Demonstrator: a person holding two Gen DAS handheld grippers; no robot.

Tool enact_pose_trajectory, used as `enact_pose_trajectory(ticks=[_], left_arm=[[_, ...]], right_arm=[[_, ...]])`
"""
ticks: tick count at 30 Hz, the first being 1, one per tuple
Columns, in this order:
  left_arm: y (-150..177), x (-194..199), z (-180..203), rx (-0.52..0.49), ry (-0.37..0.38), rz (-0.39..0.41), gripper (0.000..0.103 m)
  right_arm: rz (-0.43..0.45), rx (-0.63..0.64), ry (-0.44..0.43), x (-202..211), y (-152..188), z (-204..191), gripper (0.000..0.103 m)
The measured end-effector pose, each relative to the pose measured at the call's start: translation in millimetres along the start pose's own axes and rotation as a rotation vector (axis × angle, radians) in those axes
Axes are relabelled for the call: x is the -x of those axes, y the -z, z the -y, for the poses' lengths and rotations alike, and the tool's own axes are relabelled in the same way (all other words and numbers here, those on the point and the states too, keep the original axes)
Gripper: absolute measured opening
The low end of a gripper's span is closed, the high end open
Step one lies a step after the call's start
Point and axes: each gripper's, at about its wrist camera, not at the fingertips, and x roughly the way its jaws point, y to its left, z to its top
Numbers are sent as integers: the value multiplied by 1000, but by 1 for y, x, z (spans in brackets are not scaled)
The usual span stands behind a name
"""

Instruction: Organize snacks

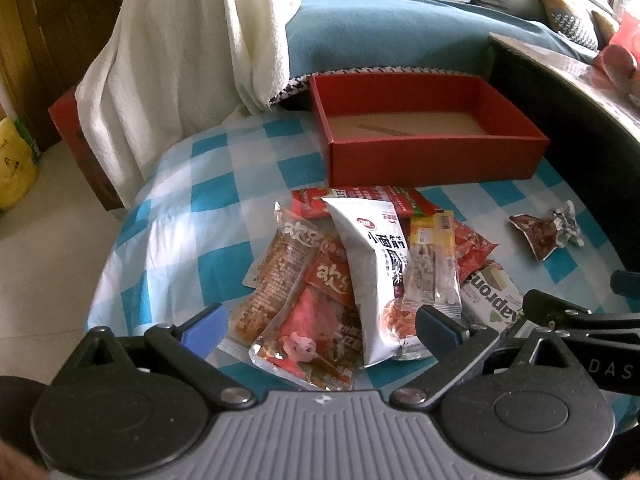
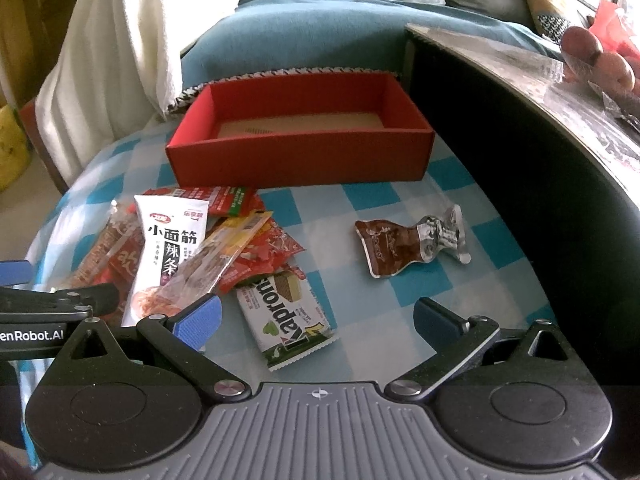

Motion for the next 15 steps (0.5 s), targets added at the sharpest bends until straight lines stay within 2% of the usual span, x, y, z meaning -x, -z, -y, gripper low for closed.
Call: enact_pose_trajectory(ticks=[3,6,7,11,13,15], left_arm=[[0,2,-1,-4,14,4,95],[-2,6,-9,15,49,12,96],[-2,7,-12,20,54,13,96],[-7,4,-18,14,83,10,96],[-8,3,-16,0,91,8,96],[-7,0,-12,-15,89,-3,96]], right_arm=[[4,-26,-28,1,3,3,103],[11,-84,-124,2,5,10,103],[16,-98,-133,3,4,11,103],[101,-119,-120,14,-6,19,103],[155,-106,-82,22,-11,22,103],[123,-111,-66,16,-15,26,103]])
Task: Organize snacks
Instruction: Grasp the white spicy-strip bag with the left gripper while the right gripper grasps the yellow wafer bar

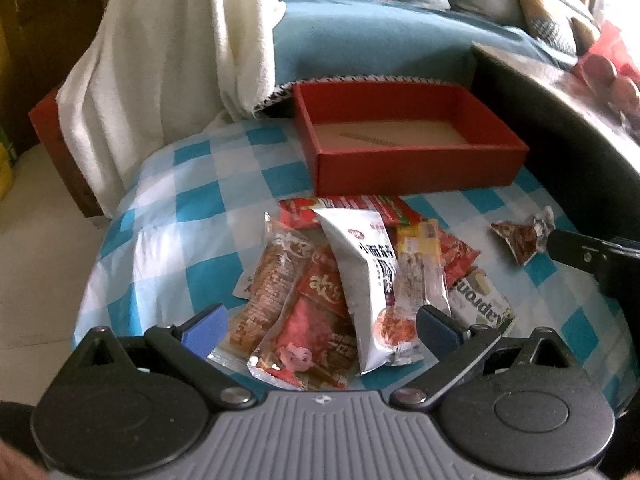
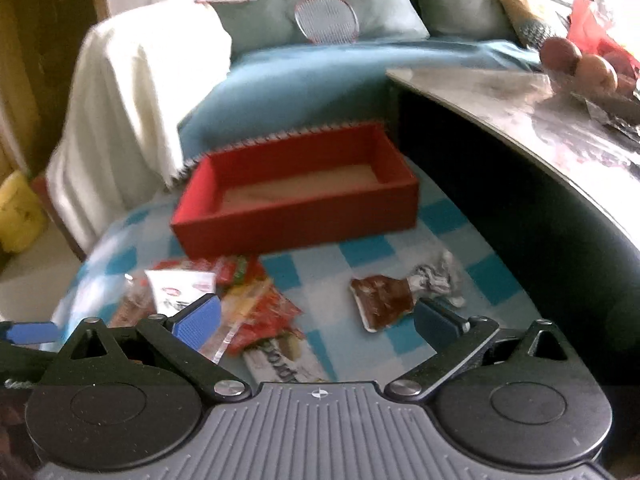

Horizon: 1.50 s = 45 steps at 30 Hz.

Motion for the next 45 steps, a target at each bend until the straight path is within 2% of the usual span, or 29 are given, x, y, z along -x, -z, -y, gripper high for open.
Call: enact_pose_trajectory(ticks=[3,6,9,11,16,21,23,27,28,31,33,36,38,39,44,45], left_arm=[[-3,-10,0,19,27,-48,96],[-9,-16,-1,31,39,-63,96],[-10,-17,1,1,24,-61,95],[-9,-14,-3,19,27,-56,95],[-4,-11,-10,34,22,-52,95],[0,-14,-8,26,61,-85,95],[0,-15,-9,32,71,-90,95],[-1,-16,-13,54,99,-103,95],[-1,-17,-14,60,103,-108,95],[-1,-18,-14,68,115,-116,95],[-2,-16,-12,66,123,-111,95],[-3,-17,-11,66,125,-111,95],[-4,-20,-8,59,133,-119,95],[-4,-22,-5,53,135,-127,95],[-9,-34,21,-9,108,-136,96],[-10,-38,27,-24,94,-138,96]], right_arm=[[-90,-50,-48,-15,3,6,102],[-96,-44,-85,-19,0,1,100],[-151,-141,-192,-32,-8,6,99],[-203,-177,-242,-44,-8,2,95],[-292,-160,-311,-68,-4,-24,88],[-411,-208,-357,-103,4,-37,72],[-437,-201,-347,-110,6,-41,70],[-359,22,-216,-105,2,-55,56],[-367,30,-213,-106,4,-53,49],[-437,12,-228,-111,13,-39,40],[-426,76,-186,-101,17,-35,40],[-369,130,-73,-80,16,-25,42],[-357,124,-82,-66,11,-18,72],[-333,118,-89,-58,9,-15,78],[-311,135,-38,-58,-9,0,81],[-309,119,-34,-63,-11,4,84]])
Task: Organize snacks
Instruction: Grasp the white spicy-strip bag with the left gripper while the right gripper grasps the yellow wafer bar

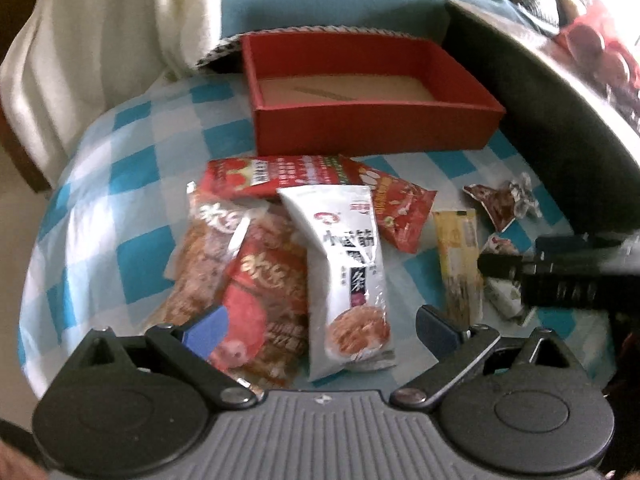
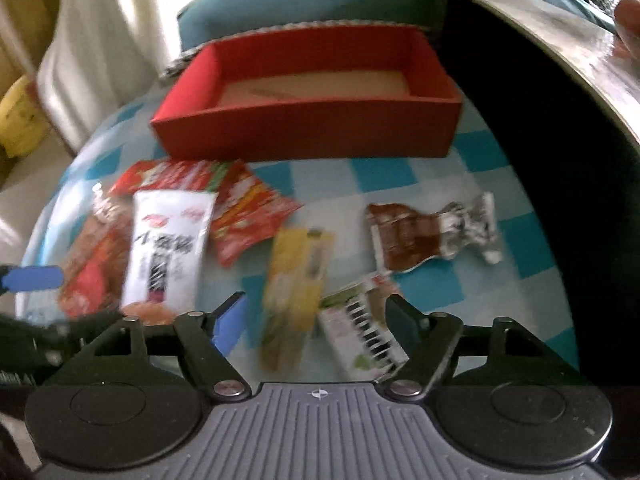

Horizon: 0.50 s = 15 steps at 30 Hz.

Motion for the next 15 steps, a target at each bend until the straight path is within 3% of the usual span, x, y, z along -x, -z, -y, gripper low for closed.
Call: enact_pose_trajectory(ticks=[1,6,10,13,15], left_arm=[[-2,-4,4,-8,-13,-2,96],[-14,-34,24,-15,-89,-43,96],[-10,-49,35,-37,-138,-46,96],[-8,-56,44,-91,-196,-39,96],[-5,-57,44,-110,-207,-26,96]], right_arm=[[5,-33,-6,-3,-3,6,88],[-33,-184,-128,-32,-8,21,88],[-20,-148,-113,-40,-8,13,92],[-13,-104,-103,-48,-9,7,103],[-4,-96,-93,-49,-10,7,103]])
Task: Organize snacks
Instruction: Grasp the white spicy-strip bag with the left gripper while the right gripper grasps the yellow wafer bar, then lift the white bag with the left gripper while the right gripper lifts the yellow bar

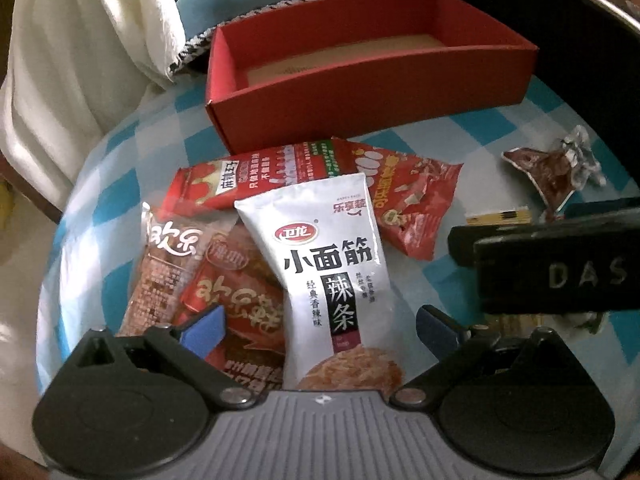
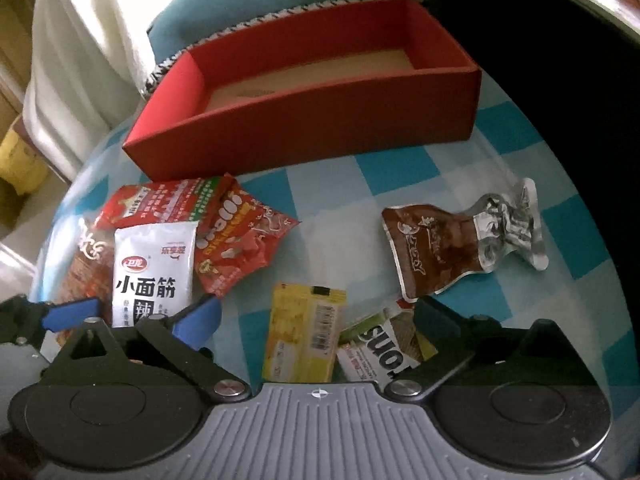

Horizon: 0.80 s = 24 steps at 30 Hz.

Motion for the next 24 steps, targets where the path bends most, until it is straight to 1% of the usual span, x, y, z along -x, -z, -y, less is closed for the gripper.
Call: enact_pose_trajectory(ticks=[3,4,5,6,7,8,9,10,11,12,13,14,15,16,17,20,22,24], left_arm=[[5,-1,-1,-15,-14,17,96],[5,-1,-1,-18,-15,20,96],[5,-1,0,-19,-17,26,96],[6,-3,3,-42,-36,25,94],[7,-3,5,-56,-45,35,90],[8,0,6,-65,-38,46,74],[7,5,5,-70,-25,54,65],[6,8,2,-67,-10,61,52],[5,11,-3,-48,22,59,49],[4,12,-9,-19,54,53,48],[3,12,-14,4,75,48,47],[2,14,-20,31,98,38,46],[1,15,-25,53,119,34,45],[1,17,-29,74,143,33,44],[0,19,-34,96,174,32,44],[-4,25,-40,126,206,51,44],[-6,28,-41,131,226,64,44],[-7,31,-41,135,248,70,43]], right_arm=[[12,4,-25,2,1,5,103],[12,38,-20,2,2,3,103],[1,111,3,1,2,-4,103],[-4,180,40,-2,6,-12,103],[-3,198,78,-4,6,-16,103],[-9,225,117,-6,6,-18,99],[-9,250,146,-6,6,-19,93],[1,277,179,-3,6,-20,79],[11,295,196,-1,6,-19,69],[21,304,192,2,7,-19,64],[23,302,174,4,7,-17,55],[23,291,152,6,7,-16,48],[25,278,142,8,6,-14,45],[33,270,138,10,6,-12,38],[47,256,135,14,5,-10,39],[72,191,95,24,0,-1,36],[66,143,42,25,-2,4,33],[55,115,-22,22,-2,3,33]])
